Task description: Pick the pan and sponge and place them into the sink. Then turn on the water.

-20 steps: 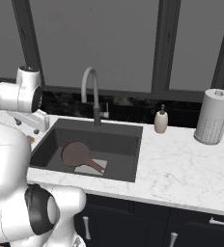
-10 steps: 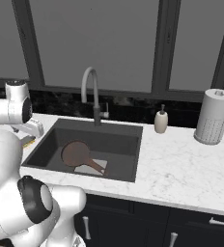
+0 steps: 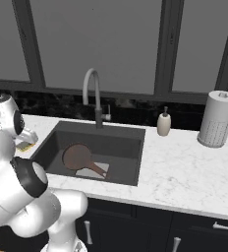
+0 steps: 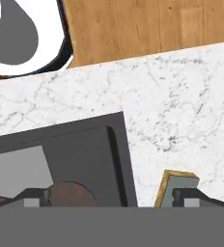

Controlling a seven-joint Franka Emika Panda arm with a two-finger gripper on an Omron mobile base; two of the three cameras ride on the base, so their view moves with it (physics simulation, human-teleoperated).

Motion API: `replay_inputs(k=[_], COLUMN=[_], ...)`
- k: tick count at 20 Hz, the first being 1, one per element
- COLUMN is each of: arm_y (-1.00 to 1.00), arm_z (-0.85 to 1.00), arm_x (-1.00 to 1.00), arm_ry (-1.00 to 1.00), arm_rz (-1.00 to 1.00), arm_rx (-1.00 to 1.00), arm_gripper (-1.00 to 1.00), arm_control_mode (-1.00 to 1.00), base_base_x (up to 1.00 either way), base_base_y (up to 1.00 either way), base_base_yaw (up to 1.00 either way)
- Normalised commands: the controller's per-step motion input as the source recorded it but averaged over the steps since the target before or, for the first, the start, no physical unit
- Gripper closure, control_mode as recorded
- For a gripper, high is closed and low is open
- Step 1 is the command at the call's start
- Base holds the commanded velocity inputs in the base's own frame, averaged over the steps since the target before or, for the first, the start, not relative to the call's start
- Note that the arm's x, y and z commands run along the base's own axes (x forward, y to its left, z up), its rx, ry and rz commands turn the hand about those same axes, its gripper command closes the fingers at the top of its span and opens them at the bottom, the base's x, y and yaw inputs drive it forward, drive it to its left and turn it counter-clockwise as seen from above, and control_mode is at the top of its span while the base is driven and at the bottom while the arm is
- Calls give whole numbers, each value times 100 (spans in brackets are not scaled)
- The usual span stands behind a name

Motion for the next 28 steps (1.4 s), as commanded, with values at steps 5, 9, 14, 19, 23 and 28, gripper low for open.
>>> replay_inputs(k=[5, 9, 14, 19, 23, 28], arm_y=[45, 45, 35, 26, 27, 34], arm_z=[-25, -26, -22, -33, -38, -28], arm_x=[51, 47, 40, 41, 42, 40], arm_ry=[0, 0, 6, 19, 15, 2], arm_rz=[0, -1, -1, 0, 0, 0], arm_rx=[0, 0, 0, -2, -4, -10], arm_gripper=[-100, -100, -100, -100, -100, -100], arm_control_mode=[-100, -100, -100, -100, -100, -100], base_base_x=[0, 0, 0, 0, 0, 0], base_base_y=[0, 0, 0, 0, 0, 0], base_base_yaw=[0, 0, 0, 0, 0, 0])
